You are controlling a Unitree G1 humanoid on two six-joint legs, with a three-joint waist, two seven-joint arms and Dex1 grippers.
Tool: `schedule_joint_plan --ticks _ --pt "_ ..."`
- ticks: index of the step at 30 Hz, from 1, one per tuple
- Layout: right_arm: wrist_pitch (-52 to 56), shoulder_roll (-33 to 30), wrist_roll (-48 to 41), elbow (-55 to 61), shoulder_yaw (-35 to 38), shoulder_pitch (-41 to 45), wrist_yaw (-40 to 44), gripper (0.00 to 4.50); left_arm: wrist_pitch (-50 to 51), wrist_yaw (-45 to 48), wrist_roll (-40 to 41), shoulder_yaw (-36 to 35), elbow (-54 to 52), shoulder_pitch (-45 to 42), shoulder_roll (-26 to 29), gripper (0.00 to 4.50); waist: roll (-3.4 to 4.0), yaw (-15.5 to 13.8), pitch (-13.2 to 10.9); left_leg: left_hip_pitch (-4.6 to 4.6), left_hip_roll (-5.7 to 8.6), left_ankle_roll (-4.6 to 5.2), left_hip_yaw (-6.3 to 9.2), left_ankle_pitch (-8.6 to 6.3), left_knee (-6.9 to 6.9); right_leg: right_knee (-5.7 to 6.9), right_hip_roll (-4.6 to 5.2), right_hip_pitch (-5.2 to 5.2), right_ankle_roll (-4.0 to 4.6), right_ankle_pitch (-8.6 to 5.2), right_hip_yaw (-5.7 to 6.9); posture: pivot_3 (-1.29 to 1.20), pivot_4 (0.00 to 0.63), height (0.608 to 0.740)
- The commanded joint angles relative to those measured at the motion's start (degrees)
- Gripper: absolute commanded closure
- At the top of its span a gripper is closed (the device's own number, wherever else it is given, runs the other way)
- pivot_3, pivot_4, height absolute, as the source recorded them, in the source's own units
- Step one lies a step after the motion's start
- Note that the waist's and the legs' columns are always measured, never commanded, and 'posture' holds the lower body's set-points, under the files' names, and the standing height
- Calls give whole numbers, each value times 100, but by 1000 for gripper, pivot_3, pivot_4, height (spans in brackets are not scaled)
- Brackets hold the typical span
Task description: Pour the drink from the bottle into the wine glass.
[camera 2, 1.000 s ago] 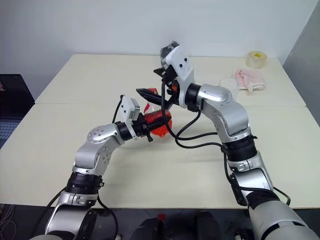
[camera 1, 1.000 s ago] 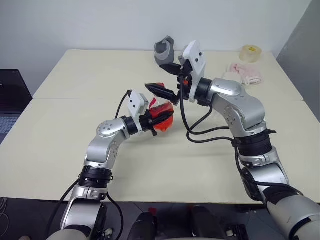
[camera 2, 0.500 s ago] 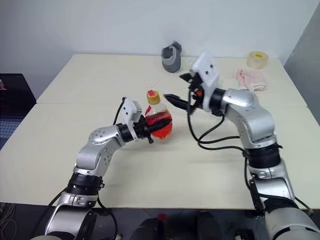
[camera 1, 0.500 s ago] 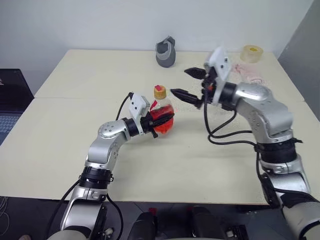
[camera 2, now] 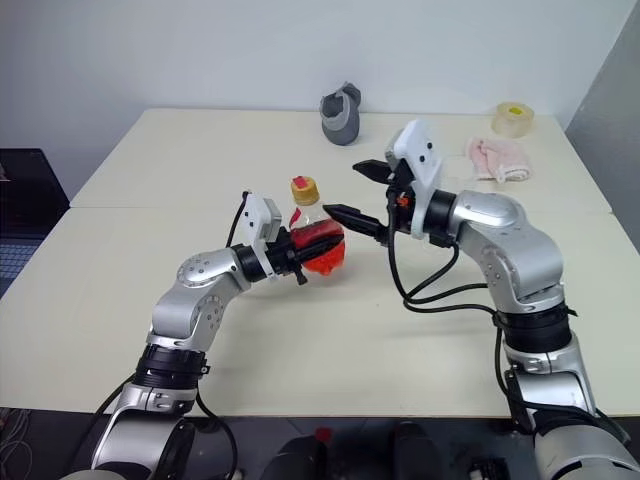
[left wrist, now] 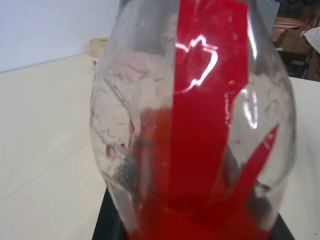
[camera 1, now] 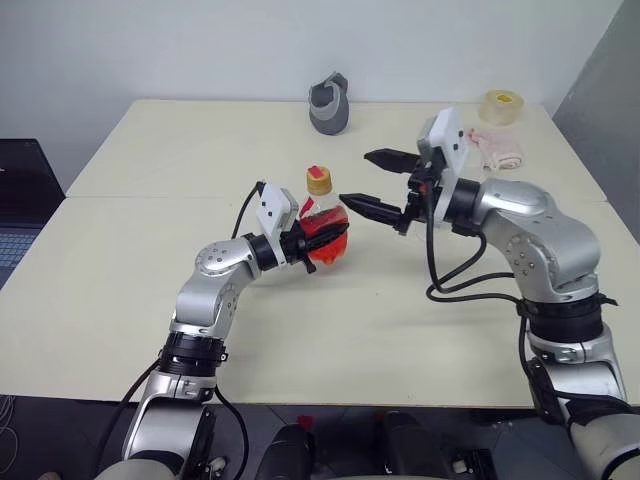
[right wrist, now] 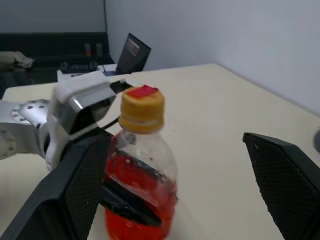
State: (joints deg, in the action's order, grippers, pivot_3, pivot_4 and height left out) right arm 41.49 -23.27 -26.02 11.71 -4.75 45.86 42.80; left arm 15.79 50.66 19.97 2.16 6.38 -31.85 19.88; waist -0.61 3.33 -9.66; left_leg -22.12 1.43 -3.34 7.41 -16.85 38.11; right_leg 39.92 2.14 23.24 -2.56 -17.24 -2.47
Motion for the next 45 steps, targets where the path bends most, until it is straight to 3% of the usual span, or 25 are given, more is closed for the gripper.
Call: schedule_joint_plan --ticks 1,7,20,37,45 --pt "-84 339 2 -42 -46 375 -247 0 -135 9 68 -52 -188 -164 -19 3545 0 3 0 0 0 0 -1 0 1 0 0 0 0 0 0 0 150 740" --pt "-464 733 360 -604 -275 681 -437 0 -139 9 68 -48 -219 -138 -20 3545 0 -1 0 1 1 -1 2 1 0 0 0 0 0 0 2 0 150 740" --pt "-714 939 581 -1018 -189 832 -504 0 -119 -65 87 -76 -303 -42 -9 3545 0 2 0 1 0 -1 2 1 0 1 0 1 0 0 2 0 150 740" --pt "21 -105 155 -175 182 406 -271 0 -89 -26 114 -44 -322 -39 15 3546 0 -8 0 0 2 0 1 0 0 -1 0 0 0 0 2 0 150 740" --pt "152 -198 -165 132 212 138 -33 0 -108 -11 94 -20 -251 -107 -37 3547 0 1 0 0 -1 1 0 0 0 0 0 0 0 0 0 0 150 740"
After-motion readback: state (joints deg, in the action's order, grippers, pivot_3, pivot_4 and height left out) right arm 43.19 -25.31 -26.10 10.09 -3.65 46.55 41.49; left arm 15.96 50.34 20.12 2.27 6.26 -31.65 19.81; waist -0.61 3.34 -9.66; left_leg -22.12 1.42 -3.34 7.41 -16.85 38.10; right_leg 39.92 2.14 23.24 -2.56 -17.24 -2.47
